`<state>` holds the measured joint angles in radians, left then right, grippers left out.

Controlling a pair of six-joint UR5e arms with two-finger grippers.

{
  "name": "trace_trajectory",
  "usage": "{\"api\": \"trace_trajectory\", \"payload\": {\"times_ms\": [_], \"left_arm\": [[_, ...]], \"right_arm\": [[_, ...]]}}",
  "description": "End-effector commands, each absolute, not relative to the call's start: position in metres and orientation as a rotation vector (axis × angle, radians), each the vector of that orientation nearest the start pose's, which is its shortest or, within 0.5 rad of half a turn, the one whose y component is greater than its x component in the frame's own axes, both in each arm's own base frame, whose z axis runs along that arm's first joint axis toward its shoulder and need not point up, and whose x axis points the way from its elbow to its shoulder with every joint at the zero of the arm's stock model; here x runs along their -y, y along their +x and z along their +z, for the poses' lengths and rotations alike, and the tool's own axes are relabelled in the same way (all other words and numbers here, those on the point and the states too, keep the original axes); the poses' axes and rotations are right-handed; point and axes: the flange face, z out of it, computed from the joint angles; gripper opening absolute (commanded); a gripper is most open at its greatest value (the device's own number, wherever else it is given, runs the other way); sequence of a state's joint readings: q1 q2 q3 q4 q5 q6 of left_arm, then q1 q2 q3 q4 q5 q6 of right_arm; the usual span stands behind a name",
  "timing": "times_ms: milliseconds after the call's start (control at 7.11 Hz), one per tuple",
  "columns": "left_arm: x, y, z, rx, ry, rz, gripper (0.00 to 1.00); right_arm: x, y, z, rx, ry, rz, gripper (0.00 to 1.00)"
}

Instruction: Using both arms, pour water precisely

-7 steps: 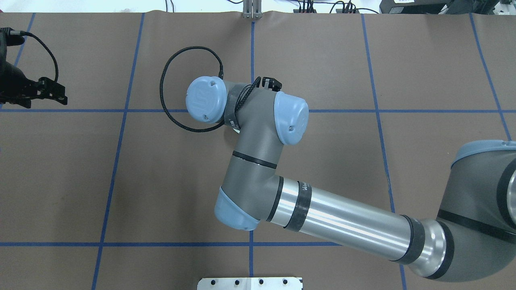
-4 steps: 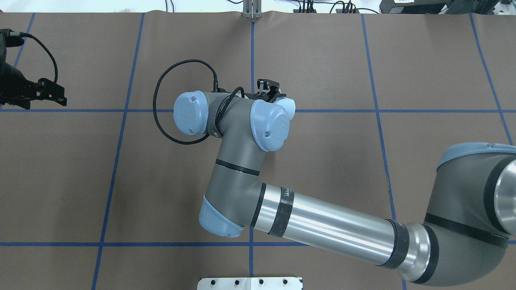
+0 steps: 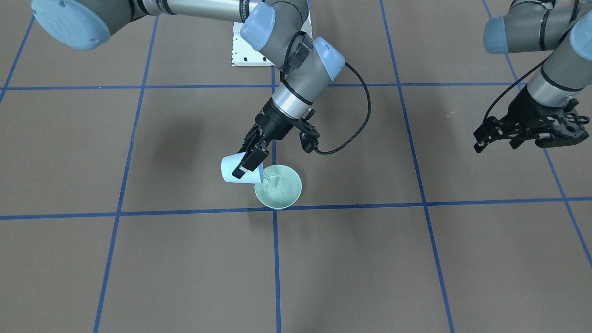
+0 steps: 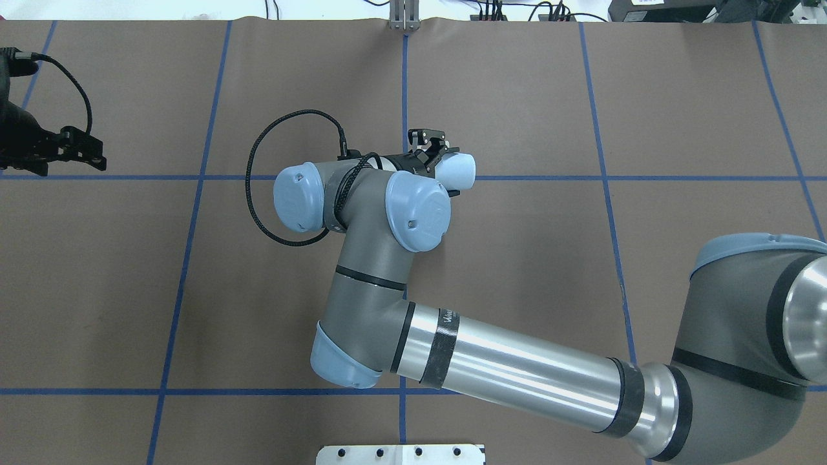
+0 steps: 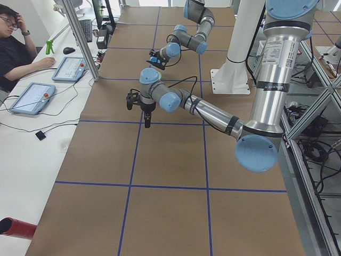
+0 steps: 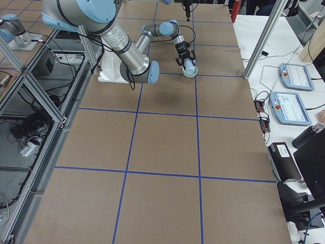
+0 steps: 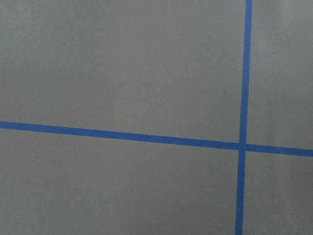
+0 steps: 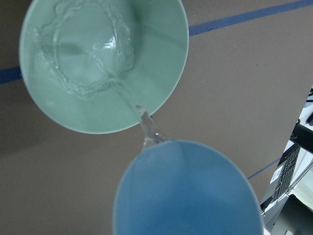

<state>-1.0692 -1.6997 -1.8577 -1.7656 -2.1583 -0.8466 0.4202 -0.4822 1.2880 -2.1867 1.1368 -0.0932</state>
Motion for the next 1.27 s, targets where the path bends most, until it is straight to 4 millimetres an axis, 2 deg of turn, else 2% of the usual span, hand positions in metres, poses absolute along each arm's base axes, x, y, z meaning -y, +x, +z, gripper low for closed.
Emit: {"api": "trace_trajectory", "payload": {"times_ms": [0,422,704,844,985,1126], "left_arm": [[0.513,0.192,0.436,-0.815,0.109,-0.146,1.00],[0.513,0.192,0.433,-0.818,0.112,-0.149,1.00],[0.513,0.191,0.428,-0.827,0.113,-0.151,1.00],[0.514,0.191,0.428,-0.827,0.113,-0.152,1.00],[0.516,0.191,0.425,-0.829,0.115,-0.157,1.00],[0.516,0.191,0.425,-0.829,0.115,-0.157,1.00]], "right_arm": [[0.469,-0.630,0.150,-0.339,0.406,-1.201,0.00],[0.468,-0.630,0.140,-0.327,0.430,-1.190,0.00],[0.470,-0.627,0.129,-0.227,0.561,-1.111,0.00],[0.469,-0.605,0.124,-0.118,0.636,-0.977,0.00],[0.463,-0.566,0.147,0.105,0.684,-0.812,0.00],[0.461,-0.520,0.158,0.238,0.743,-0.708,0.00]]}}
